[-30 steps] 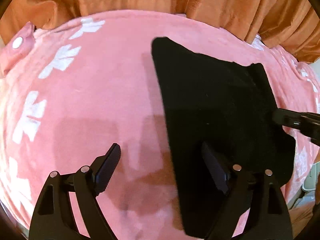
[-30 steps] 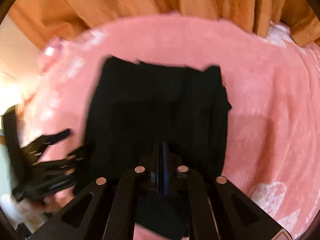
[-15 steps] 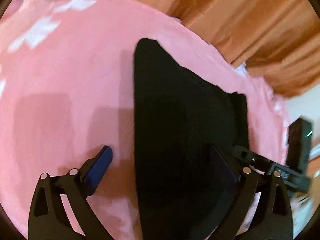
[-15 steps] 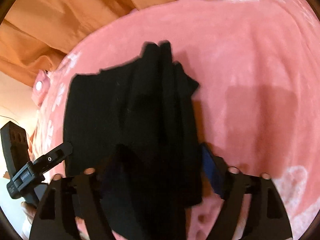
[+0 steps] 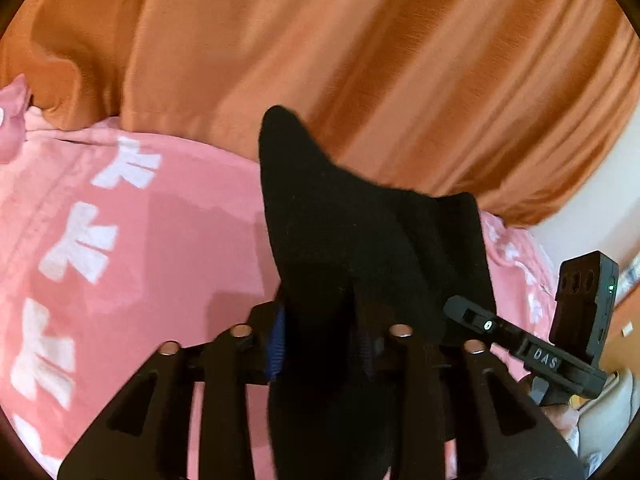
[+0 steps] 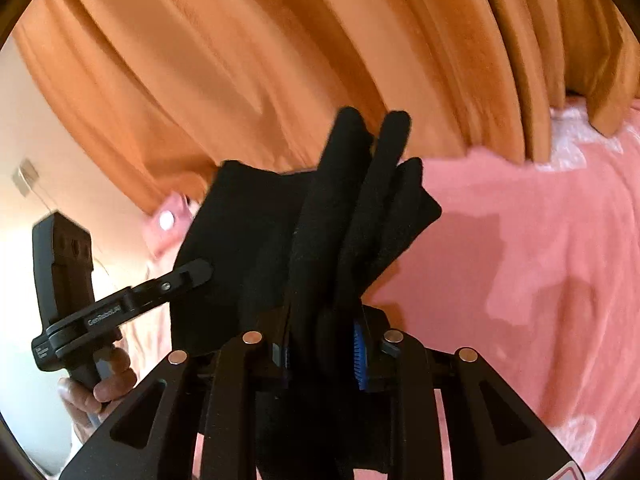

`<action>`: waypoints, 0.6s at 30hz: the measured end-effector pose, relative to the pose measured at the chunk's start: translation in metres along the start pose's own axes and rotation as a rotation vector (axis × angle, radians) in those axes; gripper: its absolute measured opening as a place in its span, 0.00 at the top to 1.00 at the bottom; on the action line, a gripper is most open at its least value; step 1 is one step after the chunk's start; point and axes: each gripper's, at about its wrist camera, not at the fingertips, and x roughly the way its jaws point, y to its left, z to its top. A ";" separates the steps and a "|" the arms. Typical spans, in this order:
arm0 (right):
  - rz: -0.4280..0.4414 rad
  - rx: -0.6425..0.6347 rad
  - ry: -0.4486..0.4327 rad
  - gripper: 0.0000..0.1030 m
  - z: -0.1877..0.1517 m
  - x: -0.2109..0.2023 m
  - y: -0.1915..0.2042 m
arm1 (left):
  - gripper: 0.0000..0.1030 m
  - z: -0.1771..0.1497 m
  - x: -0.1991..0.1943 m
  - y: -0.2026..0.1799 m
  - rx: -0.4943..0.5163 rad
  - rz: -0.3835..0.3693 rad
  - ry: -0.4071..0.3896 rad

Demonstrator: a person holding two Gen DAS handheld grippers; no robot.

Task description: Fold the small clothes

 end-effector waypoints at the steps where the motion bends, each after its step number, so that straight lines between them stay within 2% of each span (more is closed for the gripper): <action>1: -0.009 0.007 -0.006 0.69 0.003 0.009 -0.003 | 0.52 0.000 0.012 0.009 -0.013 0.056 0.011; 2: -0.035 0.010 0.004 0.61 0.006 0.030 -0.011 | 0.51 -0.004 0.032 0.022 -0.027 0.142 0.038; 3: -0.087 0.000 0.024 0.63 0.006 0.050 -0.019 | 0.52 -0.011 0.055 0.035 -0.032 0.233 0.080; 4: -0.170 -0.008 0.047 0.66 0.003 0.069 -0.029 | 0.57 -0.020 0.073 0.049 -0.038 0.315 0.130; 5: -0.292 0.002 0.089 0.74 -0.002 0.088 -0.040 | 0.62 -0.028 0.078 0.060 -0.058 0.363 0.176; 6: -0.338 0.025 0.127 0.77 -0.005 0.097 -0.045 | 0.63 -0.029 0.078 0.067 -0.094 0.352 0.200; 7: -0.280 0.055 0.141 0.77 -0.005 0.097 -0.043 | 0.63 -0.029 0.070 0.069 -0.127 0.306 0.194; 8: -0.213 0.063 0.135 0.77 -0.004 0.089 -0.039 | 0.62 -0.029 0.051 0.065 -0.154 0.222 0.155; 10: -0.151 0.020 0.125 0.75 -0.003 0.075 -0.020 | 0.53 -0.030 0.028 0.049 -0.098 0.189 0.103; 12: -0.163 -0.082 0.136 0.75 -0.014 0.065 0.002 | 0.35 -0.044 0.010 0.019 0.027 0.188 0.048; 13: -0.182 -0.113 0.158 0.75 -0.021 0.065 0.007 | 0.32 -0.050 0.010 0.010 0.058 0.182 0.051; 14: -0.196 -0.126 0.181 0.75 -0.027 0.065 0.005 | 0.29 -0.064 0.016 -0.001 0.092 0.169 0.093; 16: -0.254 -0.102 0.227 0.74 -0.036 0.074 -0.012 | 0.27 -0.081 0.032 -0.004 0.087 0.149 0.161; 18: -0.269 -0.015 0.259 0.63 -0.043 0.076 -0.040 | 0.27 -0.101 0.056 0.005 0.016 0.125 0.258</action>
